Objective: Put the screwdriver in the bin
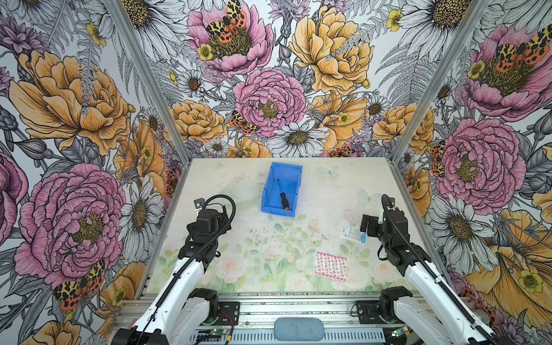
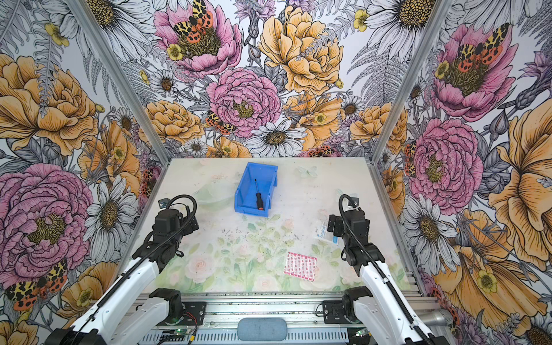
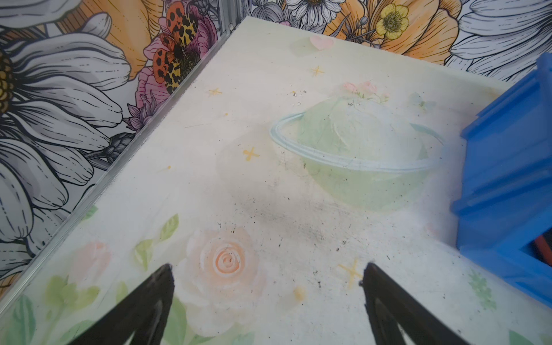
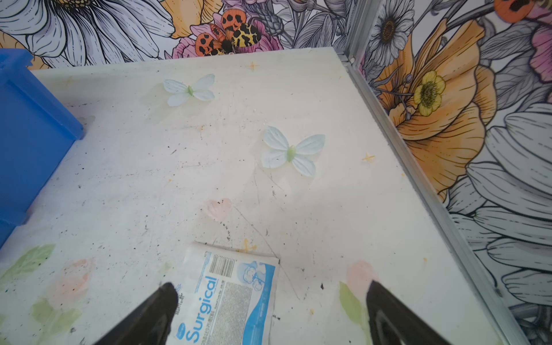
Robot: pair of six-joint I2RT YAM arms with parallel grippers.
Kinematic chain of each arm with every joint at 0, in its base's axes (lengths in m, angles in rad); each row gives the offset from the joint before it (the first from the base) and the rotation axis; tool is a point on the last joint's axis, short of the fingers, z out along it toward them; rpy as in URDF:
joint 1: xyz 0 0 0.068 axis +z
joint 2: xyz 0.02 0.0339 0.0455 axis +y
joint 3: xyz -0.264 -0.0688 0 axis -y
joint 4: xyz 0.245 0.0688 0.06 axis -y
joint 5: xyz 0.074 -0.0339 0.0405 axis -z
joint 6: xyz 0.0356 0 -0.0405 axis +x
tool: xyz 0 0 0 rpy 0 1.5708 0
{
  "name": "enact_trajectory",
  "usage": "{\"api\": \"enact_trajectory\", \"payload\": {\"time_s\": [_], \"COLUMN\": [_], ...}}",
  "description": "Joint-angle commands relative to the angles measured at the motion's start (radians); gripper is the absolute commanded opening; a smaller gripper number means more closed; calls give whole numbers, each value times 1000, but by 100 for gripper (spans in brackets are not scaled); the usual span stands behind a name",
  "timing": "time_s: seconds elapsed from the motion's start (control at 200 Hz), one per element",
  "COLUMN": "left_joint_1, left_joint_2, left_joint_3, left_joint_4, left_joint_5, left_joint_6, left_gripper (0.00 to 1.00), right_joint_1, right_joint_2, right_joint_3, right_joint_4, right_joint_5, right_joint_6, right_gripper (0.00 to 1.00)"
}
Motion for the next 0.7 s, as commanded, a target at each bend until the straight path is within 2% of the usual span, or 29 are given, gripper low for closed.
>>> {"api": "enact_trajectory", "payload": {"time_s": [0.0, 0.07, 0.23, 0.415, 0.586, 0.696], "left_joint_1": [14, 13, 12, 8, 22, 36], "left_joint_2": [-9, -32, -164, -243, -211, -197], "left_joint_3": [-27, -62, -158, -249, -252, -271], "left_joint_4": [44, 60, 104, 228, 281, 365], "left_joint_5": [35, 67, 43, 47, 80, 107], "left_joint_6": [112, 158, 187, 225, 236, 234], "left_gripper": [99, 99, 99, 99, 99, 99], "right_joint_1": [-19, -30, -39, -46, -64, -69], "right_joint_2": [-37, -60, -127, -176, -95, -28], "right_joint_3": [-43, -81, -157, -232, -232, -230], "right_joint_4": [104, 114, 135, 217, 298, 390], "right_joint_5": [26, -11, -70, -34, -40, -95], "right_joint_6": [-94, -123, -124, -89, -101, -130], "right_gripper": [100, 99, 100, 99, 99, 99]}}
